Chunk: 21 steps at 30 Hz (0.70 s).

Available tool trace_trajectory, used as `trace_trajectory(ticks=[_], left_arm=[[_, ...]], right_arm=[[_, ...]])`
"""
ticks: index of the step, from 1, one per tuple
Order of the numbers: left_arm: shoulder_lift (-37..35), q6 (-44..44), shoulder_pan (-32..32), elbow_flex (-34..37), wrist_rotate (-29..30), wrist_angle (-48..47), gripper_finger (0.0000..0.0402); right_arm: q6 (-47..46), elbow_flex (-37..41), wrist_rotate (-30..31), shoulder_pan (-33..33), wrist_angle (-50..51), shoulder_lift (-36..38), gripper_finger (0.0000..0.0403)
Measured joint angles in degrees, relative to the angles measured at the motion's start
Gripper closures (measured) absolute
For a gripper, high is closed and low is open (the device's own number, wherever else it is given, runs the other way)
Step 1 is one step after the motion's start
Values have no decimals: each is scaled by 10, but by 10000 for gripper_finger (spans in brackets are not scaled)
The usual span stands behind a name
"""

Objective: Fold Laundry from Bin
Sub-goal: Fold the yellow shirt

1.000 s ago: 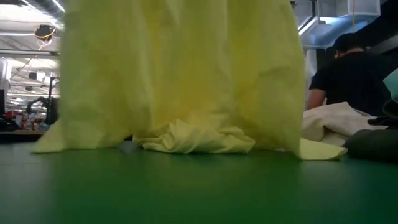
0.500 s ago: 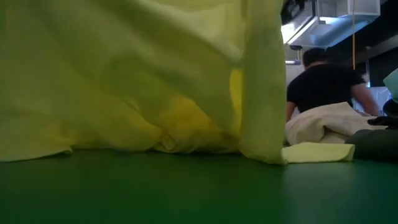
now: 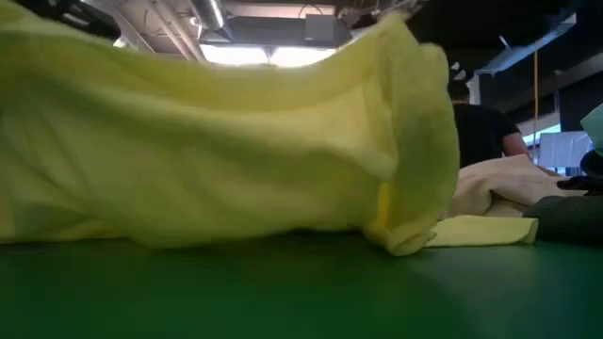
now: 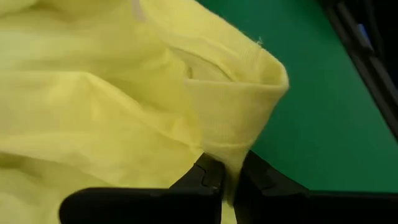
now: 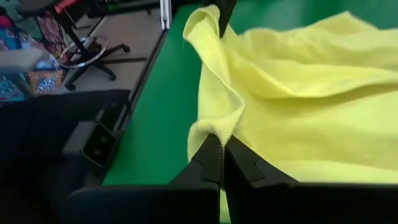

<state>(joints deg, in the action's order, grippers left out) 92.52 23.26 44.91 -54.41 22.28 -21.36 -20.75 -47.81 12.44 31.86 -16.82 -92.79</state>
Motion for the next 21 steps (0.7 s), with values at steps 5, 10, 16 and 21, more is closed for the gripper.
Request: trace_trajectory(ticks=[5,10,16,21], left_arm=[[11,43,1,0,33,5,391],[12,67,14,0,9,22,391],[7,60,37,0,-30,41,396],[-42,23,55,-40,-2,35,397]], right_arm=[[-20,0,0,0,-17,-41,402],[-49,0,-55,0,-62,-80,402],[-35,0,-130,0,-91,-68,402],[22,-30,-150,1,-93,-12,402]])
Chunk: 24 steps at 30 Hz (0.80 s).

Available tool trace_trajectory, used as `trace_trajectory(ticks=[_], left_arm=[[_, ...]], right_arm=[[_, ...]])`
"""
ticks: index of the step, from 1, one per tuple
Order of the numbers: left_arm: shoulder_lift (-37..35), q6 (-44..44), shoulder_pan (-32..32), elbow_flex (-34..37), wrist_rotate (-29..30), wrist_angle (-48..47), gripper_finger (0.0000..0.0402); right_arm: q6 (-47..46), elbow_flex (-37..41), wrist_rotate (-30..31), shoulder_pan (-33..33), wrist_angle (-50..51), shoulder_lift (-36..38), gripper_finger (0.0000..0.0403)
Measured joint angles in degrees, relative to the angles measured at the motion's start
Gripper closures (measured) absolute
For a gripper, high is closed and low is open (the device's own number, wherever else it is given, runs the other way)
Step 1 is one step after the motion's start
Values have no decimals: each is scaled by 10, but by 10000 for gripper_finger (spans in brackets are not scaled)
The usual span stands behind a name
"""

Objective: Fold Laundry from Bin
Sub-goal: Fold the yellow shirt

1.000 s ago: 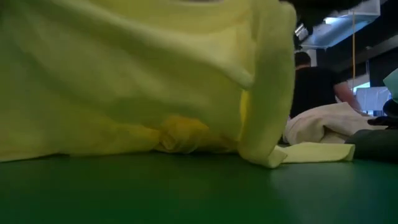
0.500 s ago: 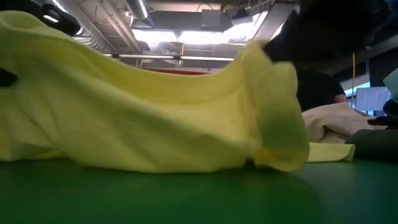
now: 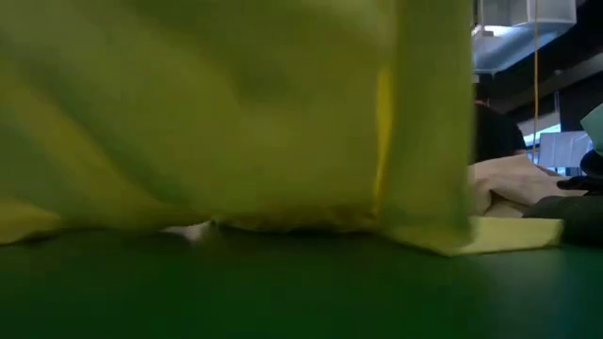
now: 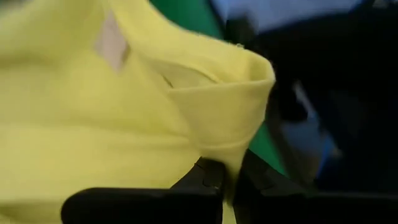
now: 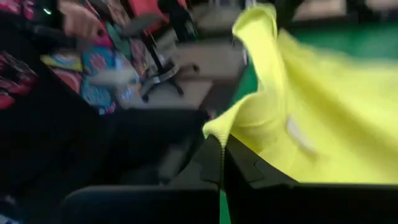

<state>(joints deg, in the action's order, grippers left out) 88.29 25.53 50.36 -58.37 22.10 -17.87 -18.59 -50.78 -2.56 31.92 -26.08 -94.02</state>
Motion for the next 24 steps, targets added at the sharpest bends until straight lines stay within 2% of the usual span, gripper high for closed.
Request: trace_trajectory(ticks=[5,9,14,20,24], left_arm=[[-54,-116,37,-76,83,-21,399],[-90,-225,62,-138,161,-32,399],[-106,-330,80,-228,198,-29,400],[-104,-475,104,-305,269,-31,401],[-104,-549,107,-353,304,-16,401]], right_arm=[[76,-62,23,19,68,67,402],[149,-143,92,40,163,100,402],[224,-273,142,66,284,104,402],[294,-386,208,91,354,98,402],[325,-437,217,89,373,98,402]])
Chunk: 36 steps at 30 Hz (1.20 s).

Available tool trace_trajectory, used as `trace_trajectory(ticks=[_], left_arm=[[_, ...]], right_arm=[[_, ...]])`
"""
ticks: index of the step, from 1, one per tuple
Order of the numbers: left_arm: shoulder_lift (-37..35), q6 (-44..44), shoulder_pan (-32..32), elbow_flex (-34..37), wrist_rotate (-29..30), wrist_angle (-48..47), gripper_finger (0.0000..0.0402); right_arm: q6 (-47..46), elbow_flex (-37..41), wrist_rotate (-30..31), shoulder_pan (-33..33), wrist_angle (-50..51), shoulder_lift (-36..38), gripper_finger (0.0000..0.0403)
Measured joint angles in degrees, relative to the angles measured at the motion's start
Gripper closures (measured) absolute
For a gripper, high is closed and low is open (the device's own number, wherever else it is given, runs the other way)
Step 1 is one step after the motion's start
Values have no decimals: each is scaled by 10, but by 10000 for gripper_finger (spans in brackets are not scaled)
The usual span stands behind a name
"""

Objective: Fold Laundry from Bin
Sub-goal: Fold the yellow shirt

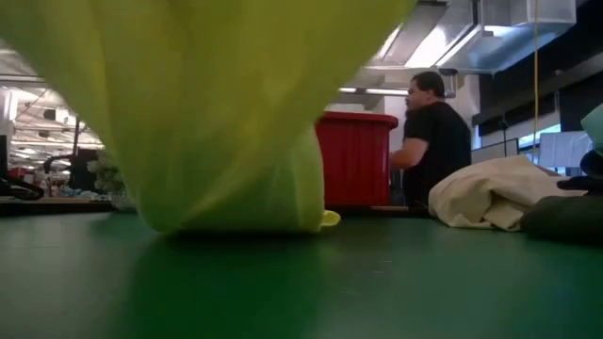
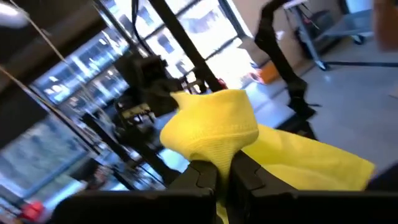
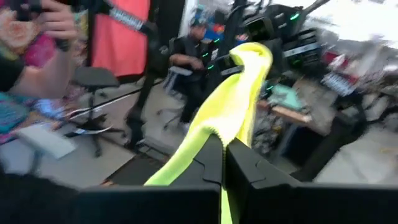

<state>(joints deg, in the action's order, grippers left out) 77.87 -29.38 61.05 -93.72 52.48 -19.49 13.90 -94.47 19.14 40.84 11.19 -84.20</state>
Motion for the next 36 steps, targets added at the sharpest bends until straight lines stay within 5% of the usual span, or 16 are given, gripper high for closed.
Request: trace_trajectory(ticks=[8,19,31,36], left_arm=[[0,-105,-18,-87,84,2,401],[0,-114,-53,-173,92,4,397],[32,-88,-28,-175,26,20,399],[54,-168,-17,-175,24,85,399]], right_arm=[[73,-62,60,0,18,0,402],[108,-128,138,-16,29,0,402],[73,-129,-24,-19,47,2,402],[87,-132,-33,-18,16,4,402]])
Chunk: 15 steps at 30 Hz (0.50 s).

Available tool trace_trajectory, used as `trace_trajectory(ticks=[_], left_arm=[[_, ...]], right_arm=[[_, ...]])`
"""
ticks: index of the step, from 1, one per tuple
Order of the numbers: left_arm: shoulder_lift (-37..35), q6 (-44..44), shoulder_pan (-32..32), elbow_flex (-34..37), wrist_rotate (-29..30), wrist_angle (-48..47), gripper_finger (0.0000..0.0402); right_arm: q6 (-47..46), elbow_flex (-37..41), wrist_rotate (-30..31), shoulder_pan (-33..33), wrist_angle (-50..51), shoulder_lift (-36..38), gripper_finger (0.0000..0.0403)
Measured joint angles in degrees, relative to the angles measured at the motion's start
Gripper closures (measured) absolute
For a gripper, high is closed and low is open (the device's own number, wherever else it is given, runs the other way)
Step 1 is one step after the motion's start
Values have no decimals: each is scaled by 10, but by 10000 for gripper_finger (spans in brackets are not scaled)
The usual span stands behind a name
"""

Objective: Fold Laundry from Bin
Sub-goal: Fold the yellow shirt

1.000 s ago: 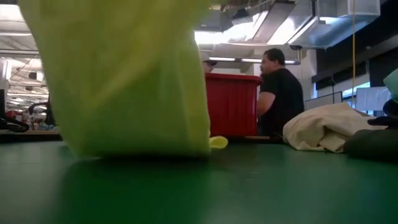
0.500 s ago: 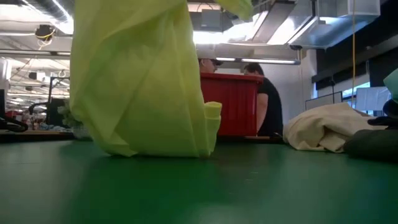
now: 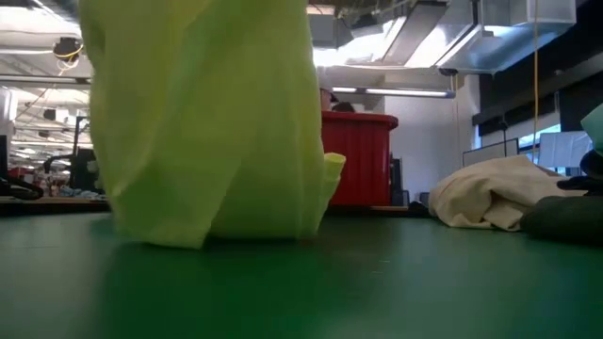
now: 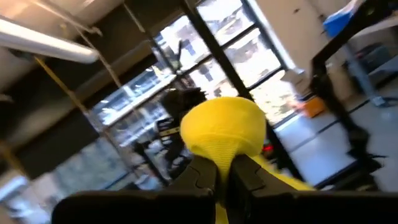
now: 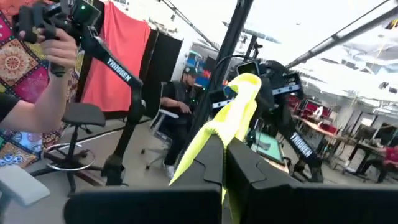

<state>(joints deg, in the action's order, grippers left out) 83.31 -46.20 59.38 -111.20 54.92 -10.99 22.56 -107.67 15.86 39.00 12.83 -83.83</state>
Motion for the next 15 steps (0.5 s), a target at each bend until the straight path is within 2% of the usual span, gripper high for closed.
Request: trace_trajectory(ticks=[2,7,11,15], left_arm=[[1,-56,4,0,41,34,399],[0,-176,3,-30,168,77,399],[-3,-193,-23,-69,165,76,399],[-4,-232,-59,-103,150,75,399]], right_arm=[[11,-16,19,0,6,0,402],[70,-57,160,0,12,2,402],[145,-89,276,0,13,2,402],[200,-113,354,-11,11,2,402]])
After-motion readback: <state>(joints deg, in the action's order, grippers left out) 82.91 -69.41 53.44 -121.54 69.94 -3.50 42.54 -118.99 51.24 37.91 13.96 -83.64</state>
